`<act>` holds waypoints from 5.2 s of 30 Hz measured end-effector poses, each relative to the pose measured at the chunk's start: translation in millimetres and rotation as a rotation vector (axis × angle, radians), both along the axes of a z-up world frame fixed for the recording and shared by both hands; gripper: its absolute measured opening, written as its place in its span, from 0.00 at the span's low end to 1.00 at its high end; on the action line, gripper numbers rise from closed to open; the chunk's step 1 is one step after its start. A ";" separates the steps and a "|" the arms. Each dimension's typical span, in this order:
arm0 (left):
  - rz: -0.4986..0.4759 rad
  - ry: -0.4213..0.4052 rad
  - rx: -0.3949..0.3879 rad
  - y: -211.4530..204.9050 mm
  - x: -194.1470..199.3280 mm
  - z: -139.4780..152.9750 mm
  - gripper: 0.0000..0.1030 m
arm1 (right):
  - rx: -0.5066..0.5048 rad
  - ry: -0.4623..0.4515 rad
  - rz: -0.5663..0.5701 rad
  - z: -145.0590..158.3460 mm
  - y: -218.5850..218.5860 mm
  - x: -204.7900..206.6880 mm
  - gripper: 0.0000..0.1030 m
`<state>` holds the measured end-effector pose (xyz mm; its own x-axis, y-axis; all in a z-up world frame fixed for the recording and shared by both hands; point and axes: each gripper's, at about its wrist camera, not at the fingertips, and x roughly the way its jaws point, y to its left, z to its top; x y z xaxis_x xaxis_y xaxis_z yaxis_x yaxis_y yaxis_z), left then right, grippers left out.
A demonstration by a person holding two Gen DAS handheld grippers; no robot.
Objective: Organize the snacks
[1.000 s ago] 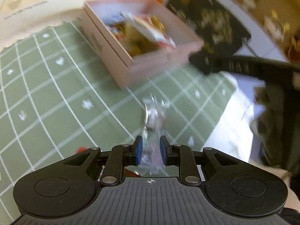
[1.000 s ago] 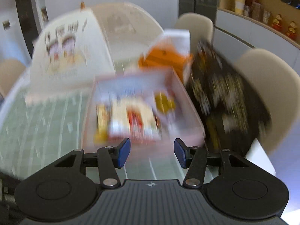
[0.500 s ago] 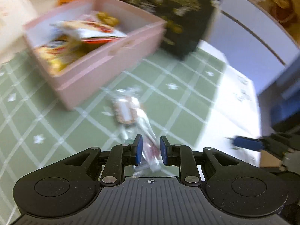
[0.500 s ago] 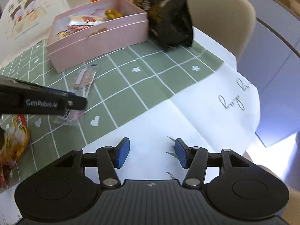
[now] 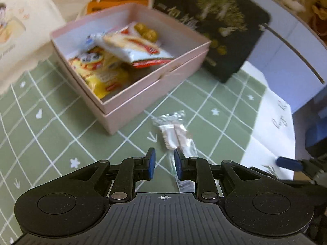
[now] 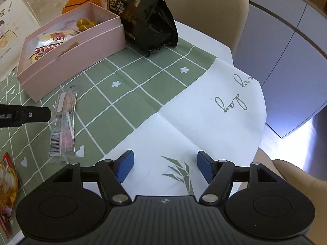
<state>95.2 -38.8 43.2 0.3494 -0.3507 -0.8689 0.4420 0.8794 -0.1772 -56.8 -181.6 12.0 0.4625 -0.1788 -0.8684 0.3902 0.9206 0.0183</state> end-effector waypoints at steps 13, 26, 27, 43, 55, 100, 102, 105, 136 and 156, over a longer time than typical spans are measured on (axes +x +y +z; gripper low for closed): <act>-0.023 0.031 -0.085 -29.9 12.7 -6.9 0.29 | 0.062 -0.034 0.189 4.6 12.6 15.1 0.73; 0.187 0.087 -0.046 142.9 -59.0 3.5 0.29 | 0.065 -0.083 0.585 11.4 69.8 108.4 0.40; 0.208 0.097 -0.046 149.3 -65.7 0.9 0.29 | 0.097 -0.069 0.650 12.7 81.4 105.8 0.40; 0.297 0.145 -0.223 184.5 -117.3 -10.3 0.30 | 0.144 0.085 0.924 24.6 164.1 46.4 0.42; 0.441 0.177 -0.293 211.7 -148.5 -17.1 0.29 | 0.067 0.010 0.962 34.1 178.2 32.8 0.42; 0.479 0.053 -0.277 144.6 -158.6 6.5 0.25 | 0.071 -0.109 0.753 10.4 119.5 60.1 0.61; 0.485 0.053 -0.269 144.2 -162.8 6.7 0.25 | 0.040 -0.120 0.770 8.1 127.5 64.8 0.63; 0.491 0.049 -0.264 143.2 -165.1 7.2 0.25 | 0.011 -0.122 0.804 8.0 136.6 66.8 0.58; 0.346 0.082 -0.357 102.0 -120.0 -14.5 0.25 | 0.016 -0.055 0.824 15.6 90.4 12.5 0.37; 0.401 -0.126 -0.618 74.1 75.3 79.8 0.28 | -0.113 -0.511 0.681 219.9 -12.8 118.3 0.36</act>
